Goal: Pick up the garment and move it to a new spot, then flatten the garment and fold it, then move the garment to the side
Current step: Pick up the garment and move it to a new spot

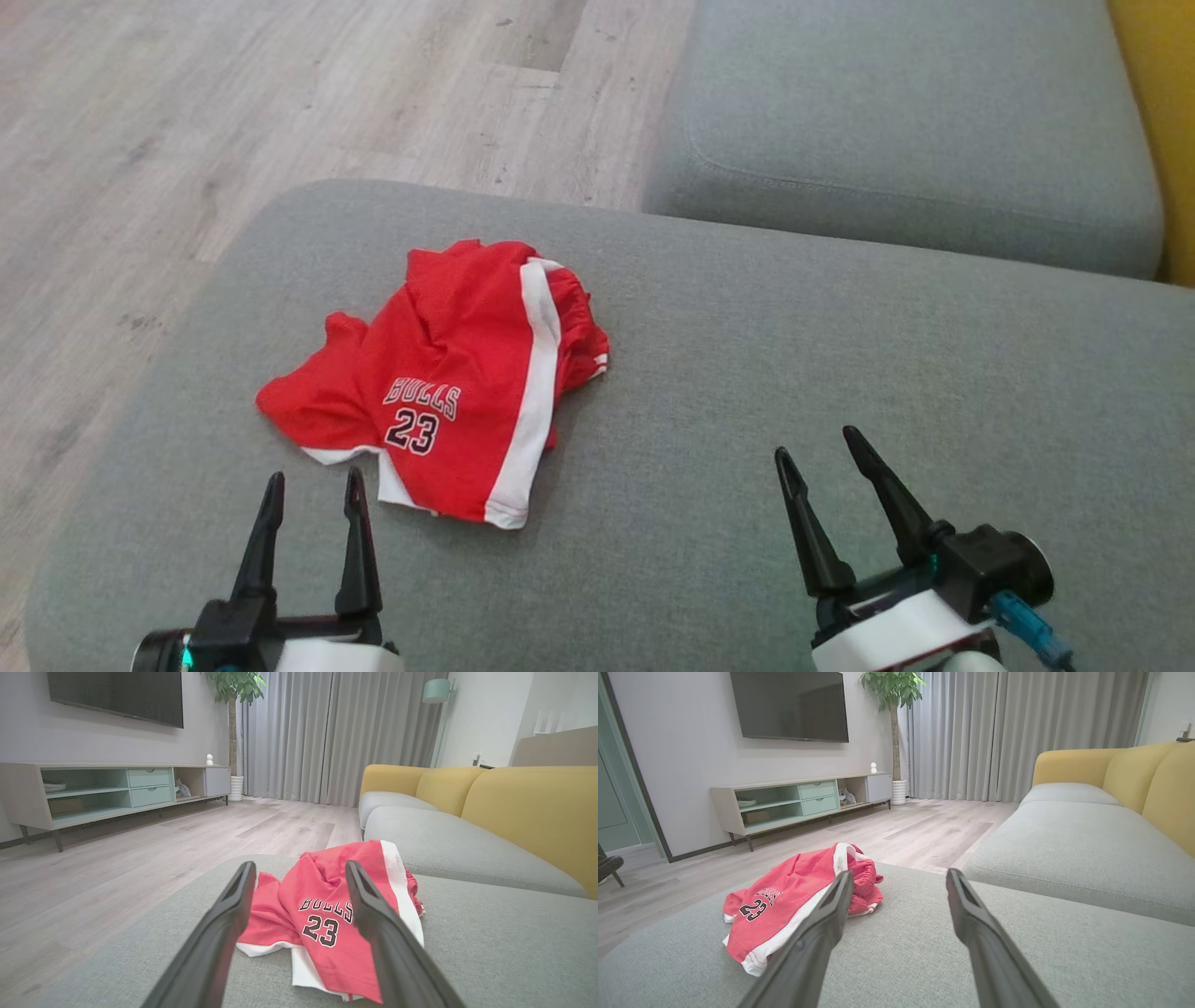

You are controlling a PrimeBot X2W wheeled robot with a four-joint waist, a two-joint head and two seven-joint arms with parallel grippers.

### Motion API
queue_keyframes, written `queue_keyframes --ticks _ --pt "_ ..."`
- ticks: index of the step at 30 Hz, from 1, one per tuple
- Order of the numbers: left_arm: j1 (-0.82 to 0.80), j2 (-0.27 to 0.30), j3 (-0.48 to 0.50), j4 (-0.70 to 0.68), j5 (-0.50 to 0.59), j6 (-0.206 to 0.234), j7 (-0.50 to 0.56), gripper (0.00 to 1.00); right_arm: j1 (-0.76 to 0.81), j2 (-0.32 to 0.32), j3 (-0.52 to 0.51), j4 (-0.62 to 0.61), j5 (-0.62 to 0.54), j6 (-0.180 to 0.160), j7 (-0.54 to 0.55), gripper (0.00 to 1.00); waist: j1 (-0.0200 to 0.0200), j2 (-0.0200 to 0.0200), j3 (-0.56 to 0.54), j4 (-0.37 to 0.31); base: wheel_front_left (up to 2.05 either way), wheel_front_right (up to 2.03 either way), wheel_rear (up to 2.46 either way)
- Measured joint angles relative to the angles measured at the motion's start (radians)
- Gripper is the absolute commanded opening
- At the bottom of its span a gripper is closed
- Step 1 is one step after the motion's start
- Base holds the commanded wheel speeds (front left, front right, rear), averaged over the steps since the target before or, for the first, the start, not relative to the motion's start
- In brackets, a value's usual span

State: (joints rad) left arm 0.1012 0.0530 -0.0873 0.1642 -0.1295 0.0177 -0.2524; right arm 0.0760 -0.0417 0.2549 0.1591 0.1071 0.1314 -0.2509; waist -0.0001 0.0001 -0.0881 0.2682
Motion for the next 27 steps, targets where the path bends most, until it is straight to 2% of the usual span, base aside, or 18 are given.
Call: queue_keyframes --ticks 3,9,13,18,27 --pt "0.000 0.000 -0.001 0.001 0.000 -0.002 0.000 1.00 0.000 0.000 0.000 0.001 0.000 0.000 0.000 1.00 0.0001 0.0000 0.007 -0.012 0.00 0.00 0.00" --pt "-0.058 0.011 -0.021 0.054 0.009 -0.072 0.000 1.00 -0.003 0.000 -0.018 -0.001 0.000 0.000 0.000 1.00 0.0001 0.0000 0.037 -0.045 0.00 0.00 0.00" --pt "-0.208 0.064 -0.079 0.134 0.026 -0.120 0.046 1.00 -0.007 0.000 -0.032 -0.004 -0.003 0.000 0.000 1.00 0.0001 0.0000 0.074 -0.070 0.00 0.00 0.00" --pt "-0.427 0.137 -0.160 0.222 0.019 -0.143 0.178 1.00 -0.058 -0.001 -0.039 -0.009 -0.013 0.000 0.000 1.00 0.0004 0.0000 0.136 -0.109 0.00 0.00 0.00" --pt "-0.696 0.273 -0.352 0.361 -0.185 -0.150 0.383 1.00 -0.126 -0.002 -0.049 -0.019 -0.020 0.000 0.000 1.00 0.0004 0.0000 0.229 -0.212 0.00 0.00 0.00"
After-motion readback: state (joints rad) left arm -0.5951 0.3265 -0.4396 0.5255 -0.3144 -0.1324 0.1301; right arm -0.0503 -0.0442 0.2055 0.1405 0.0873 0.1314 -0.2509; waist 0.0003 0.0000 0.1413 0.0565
